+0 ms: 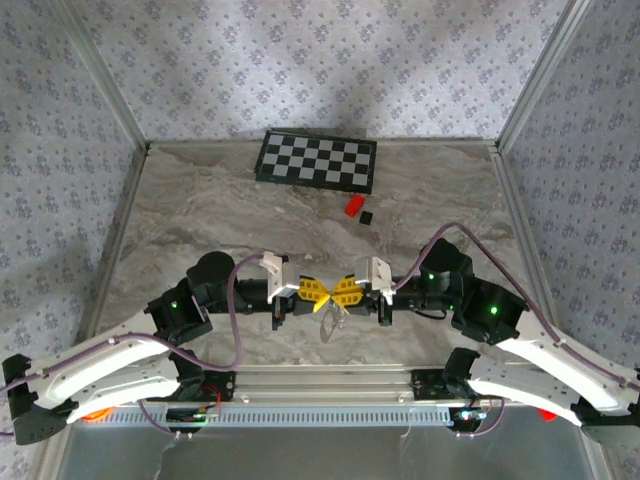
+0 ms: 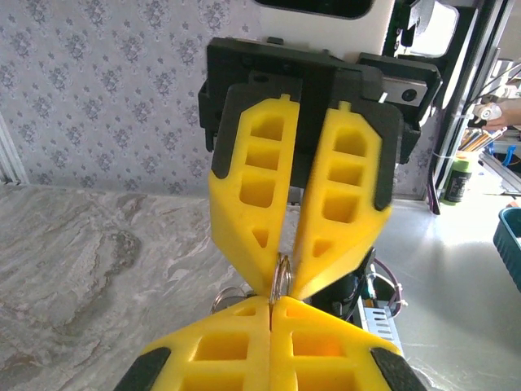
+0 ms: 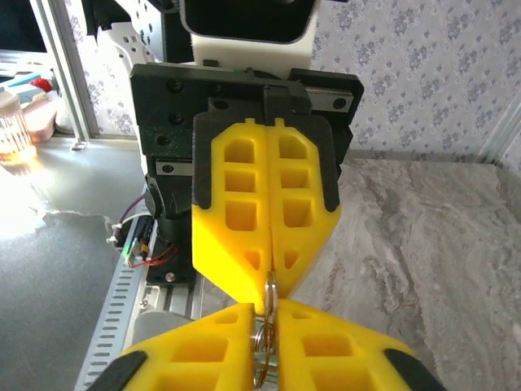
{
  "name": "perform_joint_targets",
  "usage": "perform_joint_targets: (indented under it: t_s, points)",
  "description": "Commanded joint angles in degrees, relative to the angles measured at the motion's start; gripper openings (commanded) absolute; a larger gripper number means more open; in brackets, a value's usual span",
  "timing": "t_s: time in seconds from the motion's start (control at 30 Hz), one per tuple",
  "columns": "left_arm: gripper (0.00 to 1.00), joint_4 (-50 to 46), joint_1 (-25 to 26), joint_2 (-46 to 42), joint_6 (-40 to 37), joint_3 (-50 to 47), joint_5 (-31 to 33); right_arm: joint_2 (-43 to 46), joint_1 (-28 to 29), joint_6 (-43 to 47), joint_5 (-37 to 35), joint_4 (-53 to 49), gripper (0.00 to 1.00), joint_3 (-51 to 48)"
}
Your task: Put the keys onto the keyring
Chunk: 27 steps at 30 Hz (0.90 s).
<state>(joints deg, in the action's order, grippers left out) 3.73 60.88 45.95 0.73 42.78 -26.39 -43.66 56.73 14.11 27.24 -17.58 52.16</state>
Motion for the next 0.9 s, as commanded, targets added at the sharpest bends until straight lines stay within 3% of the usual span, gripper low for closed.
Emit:
perform_joint_targets:
  t_s: [0.0,0.1,0.53,0.87]
  points:
    - [0.00,3.6,0.3,-0.3,0.5,1.2,-1.0,0.0,-0.1,0.2,0.0,0.4,0.10,0.3]
    - [0.00,2.9,0.3,0.1,0.3,2.2,-1.2,0.2,-0.1,1.0,-0.7,-0.5,0.00,0.4]
    - [0.00,-1.3,0.6,2.0,-2.1,1.8,2.3,-6.6,0.6,5.5,-5.1,-11.7,0.00,8.2]
    - [0.00,-2.7,0.6,0.8,-3.1,1.7,4.0,-8.9,1.0,4.8,-4.6,-12.0,0.00,10.2]
